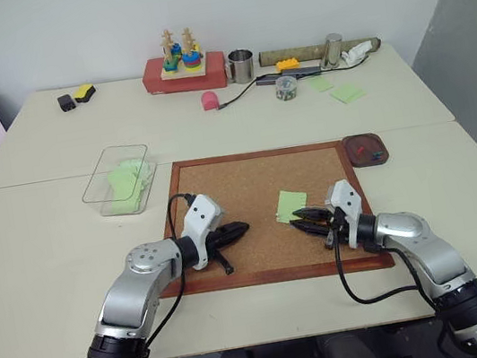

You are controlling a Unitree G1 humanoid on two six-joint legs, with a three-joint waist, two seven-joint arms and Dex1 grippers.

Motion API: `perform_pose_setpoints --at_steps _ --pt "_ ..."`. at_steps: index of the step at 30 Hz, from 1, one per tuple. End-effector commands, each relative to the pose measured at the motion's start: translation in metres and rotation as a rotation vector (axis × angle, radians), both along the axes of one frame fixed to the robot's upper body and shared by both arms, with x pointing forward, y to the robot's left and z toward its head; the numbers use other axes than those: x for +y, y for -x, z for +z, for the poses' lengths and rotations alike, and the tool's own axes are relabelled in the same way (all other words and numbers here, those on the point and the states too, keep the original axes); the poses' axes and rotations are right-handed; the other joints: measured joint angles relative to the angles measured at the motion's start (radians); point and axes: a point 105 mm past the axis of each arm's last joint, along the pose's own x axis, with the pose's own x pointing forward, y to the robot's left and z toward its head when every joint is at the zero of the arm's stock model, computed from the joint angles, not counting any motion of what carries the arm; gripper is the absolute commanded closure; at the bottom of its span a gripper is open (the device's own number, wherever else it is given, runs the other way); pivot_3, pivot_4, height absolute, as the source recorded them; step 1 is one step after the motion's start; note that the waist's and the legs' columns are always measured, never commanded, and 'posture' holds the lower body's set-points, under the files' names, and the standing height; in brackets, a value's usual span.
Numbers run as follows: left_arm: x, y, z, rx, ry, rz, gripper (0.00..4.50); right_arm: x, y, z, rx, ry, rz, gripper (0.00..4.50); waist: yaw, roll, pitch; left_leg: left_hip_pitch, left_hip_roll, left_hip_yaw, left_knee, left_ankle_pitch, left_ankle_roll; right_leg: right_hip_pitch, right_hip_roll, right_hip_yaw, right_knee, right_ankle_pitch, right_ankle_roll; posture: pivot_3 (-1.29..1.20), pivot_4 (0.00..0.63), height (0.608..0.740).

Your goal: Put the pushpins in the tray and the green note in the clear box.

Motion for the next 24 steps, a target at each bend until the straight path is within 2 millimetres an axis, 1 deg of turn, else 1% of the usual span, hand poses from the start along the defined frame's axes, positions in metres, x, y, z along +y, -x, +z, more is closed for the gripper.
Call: perform_pose_setpoints --at_steps 1,3,5,8,11,14,17,21,23,24 --pt "-0.002 0.003 -0.006 0.026 -0.010 -0.008 4.50 -0.001 -0.001 0.008 -0.052 0.001 0.005 4.43 0.000 0.000 0.000 0.000 0.000 0.000 0.000 0.000 0.000 0.000 0.000 0.000 0.000 0.000 0.000 0.00 0.150 0.740" --pt "-0.001 0.003 -0.006 0.027 -0.011 -0.009 4.50 -0.001 -0.001 0.010 -0.055 -0.005 0.004 4.43 0.000 0.000 0.000 0.000 0.000 0.000 0.000 0.000 0.000 0.000 0.000 0.000 0.000 0.000 0.000 0.00 0.150 0.740" --pt "-0.001 0.003 -0.006 0.028 -0.011 -0.009 4.50 -0.001 -0.001 0.015 -0.060 -0.033 0.001 4.43 0.000 0.000 0.000 0.000 0.000 0.000 0.000 0.000 0.000 0.000 0.000 0.000 0.000 0.000 0.000 0.00 0.150 0.740" --pt "-0.001 0.003 -0.006 0.026 -0.013 -0.007 4.50 0.001 0.000 0.029 -0.070 -0.092 0.006 4.43 0.000 0.000 0.000 0.000 0.000 0.000 0.000 0.000 0.000 0.000 0.000 0.000 0.000 0.000 0.000 0.00 0.150 0.740" --pt "-0.001 0.003 -0.006 0.027 -0.013 -0.005 4.50 0.003 -0.002 0.049 -0.098 -0.157 -0.003 4.43 0.000 0.000 0.000 0.000 0.000 0.000 0.000 0.000 0.000 0.000 0.000 0.000 0.000 0.000 0.000 0.00 0.150 0.740" --pt "-0.001 0.005 -0.008 0.030 -0.013 -0.005 4.50 0.003 -0.002 0.063 -0.110 -0.208 -0.016 4.43 0.000 0.000 0.000 0.000 0.000 0.000 0.000 0.000 0.000 0.000 0.000 0.000 0.000 0.000 0.000 0.00 0.150 0.740" --pt "-0.001 0.005 -0.009 0.032 -0.013 -0.006 4.50 0.001 -0.002 0.069 -0.109 -0.230 -0.033 4.43 0.000 0.000 0.000 0.000 0.000 0.000 0.000 0.000 0.000 0.000 0.000 0.000 0.000 0.000 0.000 0.00 0.150 0.740" --pt "-0.003 0.004 -0.008 0.030 -0.009 -0.010 4.50 -0.008 -0.008 0.071 -0.091 -0.259 -0.091 4.43 0.000 0.000 0.000 0.000 0.000 0.000 0.000 0.000 0.000 0.000 0.000 0.000 0.000 0.000 0.000 0.00 0.150 0.740" --pt "-0.003 0.004 -0.007 0.030 -0.010 -0.010 4.50 -0.022 -0.020 0.075 -0.100 -0.274 -0.187 4.43 0.000 0.000 0.000 0.000 0.000 0.000 0.000 0.000 0.000 0.000 0.000 0.000 0.000 0.000 0.000 0.00 0.150 0.740" --pt "-0.003 0.004 -0.007 0.030 -0.010 -0.010 4.50 -0.033 -0.030 0.077 -0.113 -0.275 -0.262 4.43 0.000 0.000 0.000 0.000 0.000 0.000 0.000 0.000 0.000 0.000 0.000 0.000 0.000 0.000 0.000 0.00 0.150 0.740"
